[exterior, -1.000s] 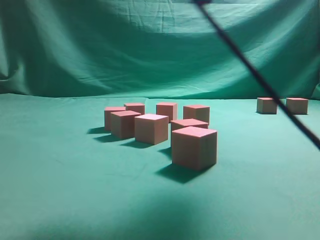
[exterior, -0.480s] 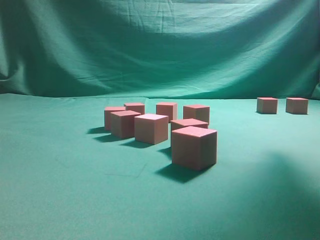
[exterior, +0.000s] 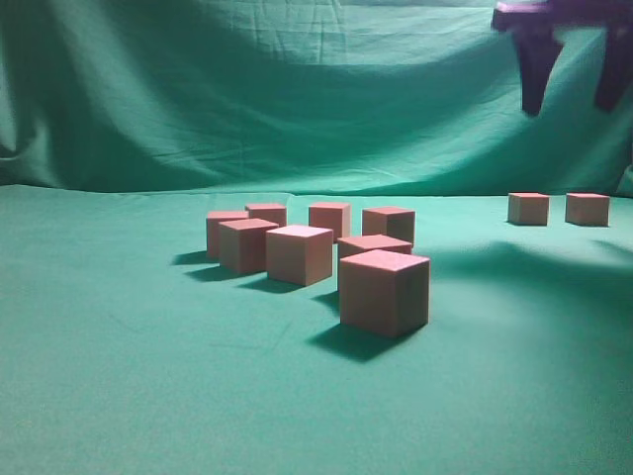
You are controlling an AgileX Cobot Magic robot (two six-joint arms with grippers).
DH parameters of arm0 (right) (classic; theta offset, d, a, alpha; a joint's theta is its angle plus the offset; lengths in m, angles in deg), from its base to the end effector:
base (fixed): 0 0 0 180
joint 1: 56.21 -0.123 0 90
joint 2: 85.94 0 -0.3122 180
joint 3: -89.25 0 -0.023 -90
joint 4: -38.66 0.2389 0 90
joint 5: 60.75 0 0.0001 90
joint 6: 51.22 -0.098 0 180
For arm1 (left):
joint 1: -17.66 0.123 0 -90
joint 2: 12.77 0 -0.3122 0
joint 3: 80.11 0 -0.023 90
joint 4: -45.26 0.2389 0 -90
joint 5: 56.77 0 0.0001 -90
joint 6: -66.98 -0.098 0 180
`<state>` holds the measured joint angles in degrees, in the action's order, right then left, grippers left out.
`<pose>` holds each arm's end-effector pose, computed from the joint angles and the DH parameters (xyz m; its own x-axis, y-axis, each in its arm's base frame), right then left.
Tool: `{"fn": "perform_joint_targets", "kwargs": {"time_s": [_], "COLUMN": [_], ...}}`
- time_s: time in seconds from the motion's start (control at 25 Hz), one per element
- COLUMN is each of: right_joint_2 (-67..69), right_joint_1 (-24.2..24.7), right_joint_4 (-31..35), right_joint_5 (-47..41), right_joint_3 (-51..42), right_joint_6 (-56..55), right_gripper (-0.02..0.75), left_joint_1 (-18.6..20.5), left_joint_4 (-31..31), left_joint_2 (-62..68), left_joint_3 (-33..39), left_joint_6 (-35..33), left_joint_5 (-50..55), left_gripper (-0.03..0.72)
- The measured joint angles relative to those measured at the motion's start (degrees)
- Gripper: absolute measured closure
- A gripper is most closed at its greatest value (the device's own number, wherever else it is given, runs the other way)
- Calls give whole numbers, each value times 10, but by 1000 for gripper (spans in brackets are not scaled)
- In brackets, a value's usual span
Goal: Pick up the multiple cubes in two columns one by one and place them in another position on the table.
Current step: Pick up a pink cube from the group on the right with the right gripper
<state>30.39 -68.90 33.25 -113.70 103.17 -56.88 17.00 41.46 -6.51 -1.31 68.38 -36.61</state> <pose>0.4090 0.0845 0.2852 -0.8930 -0.1584 -0.4214 -0.1511 0.9872 -0.0508 0.0202 -0.0025 0.1748 -0.2637 -0.0835 -0.9610 0.0108 0.9959 -0.0895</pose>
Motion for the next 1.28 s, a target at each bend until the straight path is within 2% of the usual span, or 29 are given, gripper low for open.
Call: {"fn": "perform_joint_targets", "kwargs": {"time_s": [0.36,0.76,0.84,0.88,0.92,1.04,1.28], "right_joint_2": [172,221,224,227,230,236,236], "right_joint_1": [0,0,0,0,0,0,4], "right_joint_4": [2,2,2,2,2,2,3], "right_joint_5": [-18,14,21,23,24,27,10], "right_joint_3": [145,172,172,173,174,175,194], "right_joint_6": [37,39,39,39,39,39,40], "right_gripper": [223,223,288,279,353,466,465], "left_joint_1": [0,0,0,0,0,0,0], "left_joint_4": [0,0,0,0,0,0,0], "left_joint_2": [0,0,0,0,0,0,0], "left_joint_3": [0,0,0,0,0,0,0], "left_joint_6": [0,0,0,0,0,0,0], "left_joint_5": [0,0,0,0,0,0,0], "left_gripper": [688,688,688,688,688,688,688]}}
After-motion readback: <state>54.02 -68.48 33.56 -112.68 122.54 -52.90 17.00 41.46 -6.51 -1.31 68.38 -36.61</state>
